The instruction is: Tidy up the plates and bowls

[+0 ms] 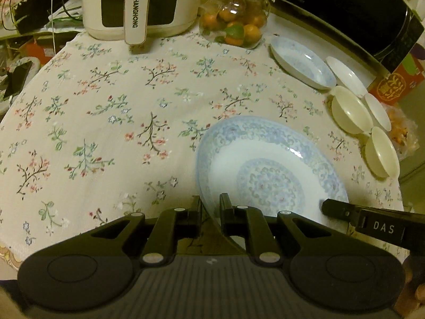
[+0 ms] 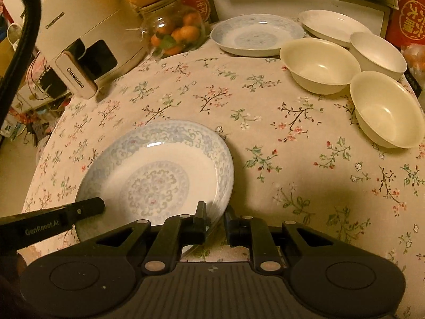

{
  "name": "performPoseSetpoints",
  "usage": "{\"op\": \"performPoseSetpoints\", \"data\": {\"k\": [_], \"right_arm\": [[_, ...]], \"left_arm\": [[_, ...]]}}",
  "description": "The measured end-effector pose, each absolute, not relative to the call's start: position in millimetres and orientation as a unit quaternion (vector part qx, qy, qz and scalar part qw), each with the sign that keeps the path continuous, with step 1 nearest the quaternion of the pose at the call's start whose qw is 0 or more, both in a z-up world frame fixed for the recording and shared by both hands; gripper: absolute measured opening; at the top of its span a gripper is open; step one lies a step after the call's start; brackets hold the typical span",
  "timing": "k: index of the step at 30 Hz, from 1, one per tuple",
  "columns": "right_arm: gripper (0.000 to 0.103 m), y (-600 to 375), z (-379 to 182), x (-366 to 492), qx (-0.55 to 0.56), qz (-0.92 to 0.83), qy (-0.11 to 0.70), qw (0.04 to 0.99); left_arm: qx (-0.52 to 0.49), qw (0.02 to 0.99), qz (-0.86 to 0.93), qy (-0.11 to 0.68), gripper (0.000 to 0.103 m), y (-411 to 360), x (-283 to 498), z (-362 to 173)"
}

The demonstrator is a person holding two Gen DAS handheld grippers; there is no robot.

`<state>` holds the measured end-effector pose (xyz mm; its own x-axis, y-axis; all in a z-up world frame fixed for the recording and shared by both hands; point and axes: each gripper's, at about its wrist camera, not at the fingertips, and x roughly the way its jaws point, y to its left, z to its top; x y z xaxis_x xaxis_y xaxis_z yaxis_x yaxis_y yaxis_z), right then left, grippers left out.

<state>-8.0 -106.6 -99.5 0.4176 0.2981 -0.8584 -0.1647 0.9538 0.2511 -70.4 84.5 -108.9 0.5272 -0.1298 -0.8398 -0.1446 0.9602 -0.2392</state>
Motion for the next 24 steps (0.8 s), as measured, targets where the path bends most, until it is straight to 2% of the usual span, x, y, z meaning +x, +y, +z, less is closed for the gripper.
{"op": "performPoseSetpoints", "data": {"k": [4, 16, 24], "right_arm": [[0.015, -101, -108, -5, 0.049, 0.142, 0.53, 0.834], [0.015, -101, -116, 3, 0.069, 0.134, 0.552, 0.82], [0.019, -106, -114, 8, 0.075, 0.118, 0.547, 0.825]], "left_arm": [[-0.139, 0.854, 0.011, 0.501, 0.014, 84, -67, -124], [-0.135, 0.853, 0.023, 0.503, 0.016, 83, -64, -120], [-0.117, 0.859, 0.049, 0.497, 0.024, 89, -57, -114]]}}
